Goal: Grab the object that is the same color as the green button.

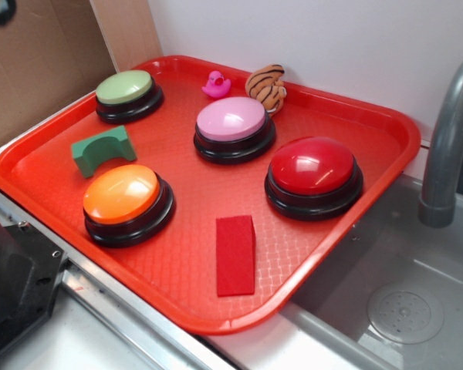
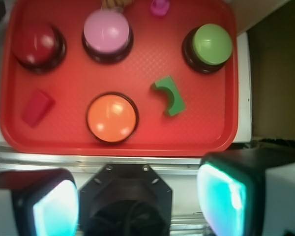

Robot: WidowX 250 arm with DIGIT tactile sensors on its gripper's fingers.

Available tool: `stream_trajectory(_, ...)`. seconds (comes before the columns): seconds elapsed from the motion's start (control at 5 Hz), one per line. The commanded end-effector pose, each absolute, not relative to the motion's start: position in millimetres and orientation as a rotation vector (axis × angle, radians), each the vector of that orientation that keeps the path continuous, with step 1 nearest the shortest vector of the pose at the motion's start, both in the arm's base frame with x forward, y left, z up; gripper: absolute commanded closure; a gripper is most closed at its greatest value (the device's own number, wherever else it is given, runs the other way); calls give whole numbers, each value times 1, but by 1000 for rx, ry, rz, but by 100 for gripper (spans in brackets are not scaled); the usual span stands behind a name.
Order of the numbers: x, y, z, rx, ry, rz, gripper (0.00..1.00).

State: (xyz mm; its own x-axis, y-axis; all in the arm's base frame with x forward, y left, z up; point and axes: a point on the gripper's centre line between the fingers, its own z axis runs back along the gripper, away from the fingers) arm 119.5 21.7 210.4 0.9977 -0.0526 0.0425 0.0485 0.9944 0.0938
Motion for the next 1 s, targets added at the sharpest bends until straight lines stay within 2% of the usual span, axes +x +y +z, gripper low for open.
stream_trajectory(0.0, 125, 68, 154, 148, -61, -204, 0)
stream_trajectory(0.2, 145, 80, 124, 148, -78, -263, 0)
stream_trajectory(0.4, 166, 87, 101, 124, -63, -310, 0)
stream_trajectory(0.6, 183, 96, 86, 100, -83, -318, 0)
stream_trajectory(0.8, 191, 101, 56, 77, -25, -348, 0)
